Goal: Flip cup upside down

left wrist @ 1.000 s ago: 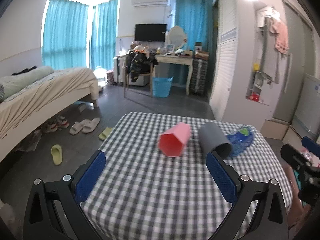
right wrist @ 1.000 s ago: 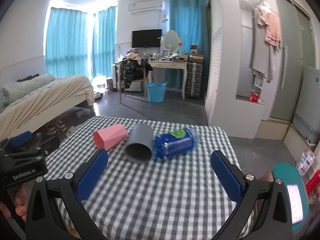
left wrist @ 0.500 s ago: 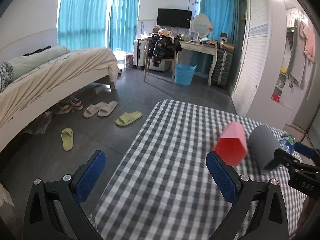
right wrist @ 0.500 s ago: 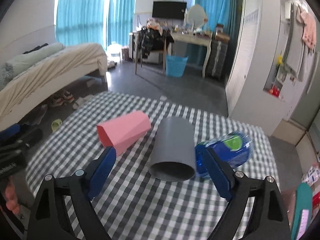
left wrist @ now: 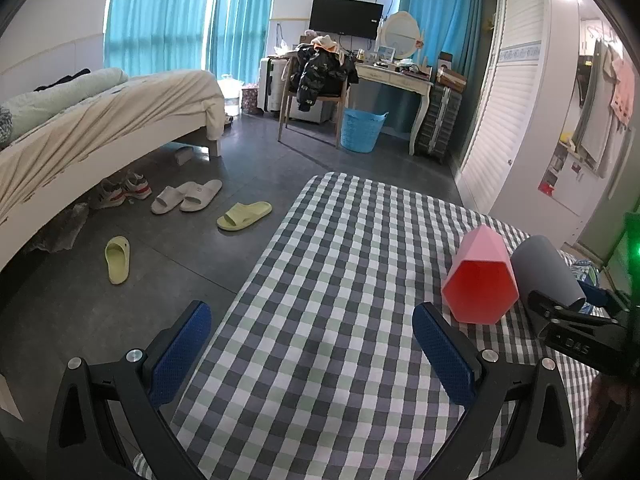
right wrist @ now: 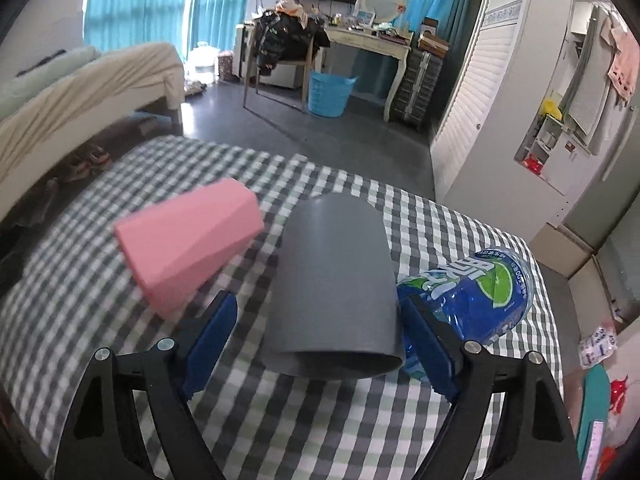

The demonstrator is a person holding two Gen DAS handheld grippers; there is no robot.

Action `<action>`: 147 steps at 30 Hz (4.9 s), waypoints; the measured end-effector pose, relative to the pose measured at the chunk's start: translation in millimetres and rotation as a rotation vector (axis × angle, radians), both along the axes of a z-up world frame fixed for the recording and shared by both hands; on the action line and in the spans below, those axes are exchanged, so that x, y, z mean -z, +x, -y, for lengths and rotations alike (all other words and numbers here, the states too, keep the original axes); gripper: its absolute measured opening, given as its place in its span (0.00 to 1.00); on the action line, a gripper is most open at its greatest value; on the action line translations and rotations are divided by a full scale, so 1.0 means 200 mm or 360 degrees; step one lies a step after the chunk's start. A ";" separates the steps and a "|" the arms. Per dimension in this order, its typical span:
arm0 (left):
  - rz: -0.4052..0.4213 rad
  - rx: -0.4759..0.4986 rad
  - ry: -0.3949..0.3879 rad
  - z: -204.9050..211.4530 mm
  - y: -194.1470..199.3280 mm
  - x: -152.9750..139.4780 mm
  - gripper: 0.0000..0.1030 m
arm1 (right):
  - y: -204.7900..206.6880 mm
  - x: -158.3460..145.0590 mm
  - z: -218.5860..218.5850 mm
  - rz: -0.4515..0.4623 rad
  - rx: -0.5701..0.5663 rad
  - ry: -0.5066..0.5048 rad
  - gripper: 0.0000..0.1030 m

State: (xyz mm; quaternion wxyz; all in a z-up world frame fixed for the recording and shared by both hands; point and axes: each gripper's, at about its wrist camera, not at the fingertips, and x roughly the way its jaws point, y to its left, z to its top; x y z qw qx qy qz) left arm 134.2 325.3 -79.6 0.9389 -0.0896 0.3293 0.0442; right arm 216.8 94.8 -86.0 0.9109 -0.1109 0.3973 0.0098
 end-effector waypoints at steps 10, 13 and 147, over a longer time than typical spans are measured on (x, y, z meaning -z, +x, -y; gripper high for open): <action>0.0013 0.0014 -0.0036 -0.01 -0.02 -0.02 1.00 | 0.04 0.02 0.01 -0.0075 0.0070 -0.0001 0.70; 0.0041 0.0019 -0.0037 0.00 -0.05 -0.04 1.00 | -0.04 0.02 0.00 -0.0083 0.0086 0.0007 0.70; -0.0066 0.0673 0.0064 1.03 -0.11 0.02 0.78 | -0.77 -0.28 0.82 0.0247 0.0260 0.0378 0.85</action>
